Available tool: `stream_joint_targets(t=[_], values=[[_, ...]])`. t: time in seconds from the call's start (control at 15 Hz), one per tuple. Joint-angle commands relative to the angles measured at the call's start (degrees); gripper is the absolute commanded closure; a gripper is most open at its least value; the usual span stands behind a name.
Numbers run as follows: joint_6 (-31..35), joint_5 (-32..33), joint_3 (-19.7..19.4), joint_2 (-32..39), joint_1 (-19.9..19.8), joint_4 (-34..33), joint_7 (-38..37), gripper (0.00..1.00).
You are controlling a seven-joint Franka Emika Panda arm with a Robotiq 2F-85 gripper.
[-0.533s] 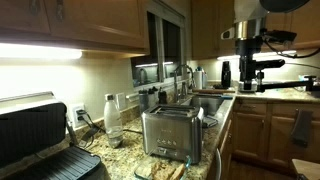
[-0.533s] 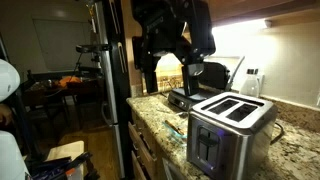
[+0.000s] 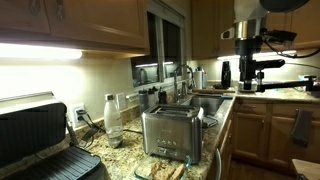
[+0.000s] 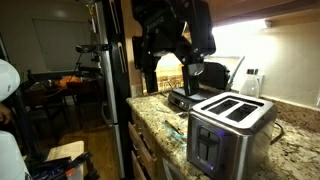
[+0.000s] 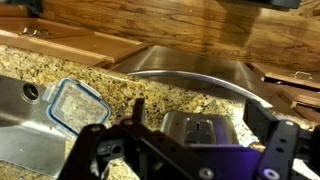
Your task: Put one slice of bread inside the toaster
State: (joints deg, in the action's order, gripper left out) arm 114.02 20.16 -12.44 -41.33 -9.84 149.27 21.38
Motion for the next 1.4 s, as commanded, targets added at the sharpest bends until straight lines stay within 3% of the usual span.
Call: stream_joint_targets(t=[0.0,0.73,1.33], values=[[-0.2,0.2,-0.3,0.0,0.4,-0.1,-0.2,0.0],[0.9,-1.2,0.4,1.7,1.1,-0.3,-2.4,0.0],[4.1,-5.9,4.2,7.7,4.0,-1.0,-7.9,0.0]])
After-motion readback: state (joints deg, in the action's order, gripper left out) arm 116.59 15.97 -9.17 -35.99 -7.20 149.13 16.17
